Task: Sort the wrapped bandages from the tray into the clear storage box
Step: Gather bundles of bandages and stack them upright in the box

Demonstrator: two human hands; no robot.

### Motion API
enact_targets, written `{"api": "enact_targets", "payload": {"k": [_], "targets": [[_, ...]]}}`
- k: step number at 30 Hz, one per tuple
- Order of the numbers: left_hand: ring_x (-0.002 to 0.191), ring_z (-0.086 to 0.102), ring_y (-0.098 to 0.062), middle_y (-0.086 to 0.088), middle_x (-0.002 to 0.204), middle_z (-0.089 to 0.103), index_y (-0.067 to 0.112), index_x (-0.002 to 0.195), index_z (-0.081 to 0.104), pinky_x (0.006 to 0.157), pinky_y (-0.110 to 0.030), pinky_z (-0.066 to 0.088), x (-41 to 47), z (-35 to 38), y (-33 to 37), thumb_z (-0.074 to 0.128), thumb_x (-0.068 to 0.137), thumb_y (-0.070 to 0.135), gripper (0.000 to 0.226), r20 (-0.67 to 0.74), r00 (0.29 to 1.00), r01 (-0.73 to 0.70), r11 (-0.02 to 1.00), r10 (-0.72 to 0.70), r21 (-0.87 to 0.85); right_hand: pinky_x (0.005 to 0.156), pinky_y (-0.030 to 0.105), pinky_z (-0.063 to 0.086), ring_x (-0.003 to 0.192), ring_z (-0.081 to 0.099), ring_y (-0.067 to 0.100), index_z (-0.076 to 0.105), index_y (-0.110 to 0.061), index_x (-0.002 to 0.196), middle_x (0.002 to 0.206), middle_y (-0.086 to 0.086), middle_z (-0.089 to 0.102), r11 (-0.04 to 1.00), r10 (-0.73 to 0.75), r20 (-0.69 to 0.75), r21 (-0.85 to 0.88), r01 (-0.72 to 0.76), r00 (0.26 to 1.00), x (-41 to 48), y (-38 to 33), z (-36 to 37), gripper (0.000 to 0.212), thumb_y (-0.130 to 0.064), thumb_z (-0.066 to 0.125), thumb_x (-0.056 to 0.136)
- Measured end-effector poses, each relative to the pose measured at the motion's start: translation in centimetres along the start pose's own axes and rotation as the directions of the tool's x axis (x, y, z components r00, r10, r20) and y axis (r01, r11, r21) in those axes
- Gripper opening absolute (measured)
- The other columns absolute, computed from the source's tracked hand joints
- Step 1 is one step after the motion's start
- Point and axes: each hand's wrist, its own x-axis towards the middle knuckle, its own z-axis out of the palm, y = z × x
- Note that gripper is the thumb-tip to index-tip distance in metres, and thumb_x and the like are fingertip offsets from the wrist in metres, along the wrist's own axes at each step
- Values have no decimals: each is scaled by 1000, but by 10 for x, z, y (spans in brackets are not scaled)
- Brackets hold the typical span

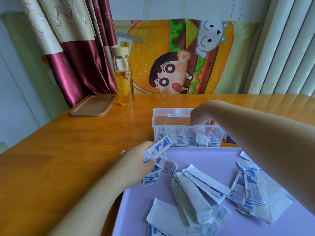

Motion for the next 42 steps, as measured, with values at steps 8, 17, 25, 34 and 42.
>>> {"api": "enact_targets", "payload": {"k": [8,17,25,34,42], "targets": [[100,62,-5,14,117,63,37,124,47,86,-38,54,0,0,0,53,93,23,35,-7,1000,-12,1000,12,-5,88,34,54,93,69,29,44,-8,133,126,15,47,1000,15,26,16,-16,1000,3,2,0,49,-22,62,90],[101,62,-6,14,118,62,36,125,48,83,-37,55,1,-1,-1,53,92,23,36,-10,1000,-14,1000,14,-12,97,34,48,112,60,27,47,-6,133,135,9,47,999,-16,-27,-28,15,1000,7,1,2,49,-26,60,90],[103,61,-6,15,121,61,37,126,46,84,-36,55,0,-1,-1,53,92,25,37,-7,1000,-13,1000,13,1,93,40,51,104,64,28,45,-8,134,138,12,43,999,-32,-32,28,33,999,15,5,3,55,-25,66,86],[102,62,-6,14,119,62,37,125,48,83,-35,56,0,-1,-1,53,92,24,36,-11,1000,-27,1000,27,7,94,40,51,102,64,28,48,-13,131,142,11,37,995,-36,15,96,34,999,10,8,3,43,-21,58,90],[95,61,-4,17,104,65,38,106,60,84,-37,51,-3,-7,-2,62,84,30,24,-30,999,-42,997,43,59,83,32,54,92,65,20,70,-9,99,101,7,70,905,-313,-583,56,422,749,-35,-1,1,23,-20,52,91]]}}
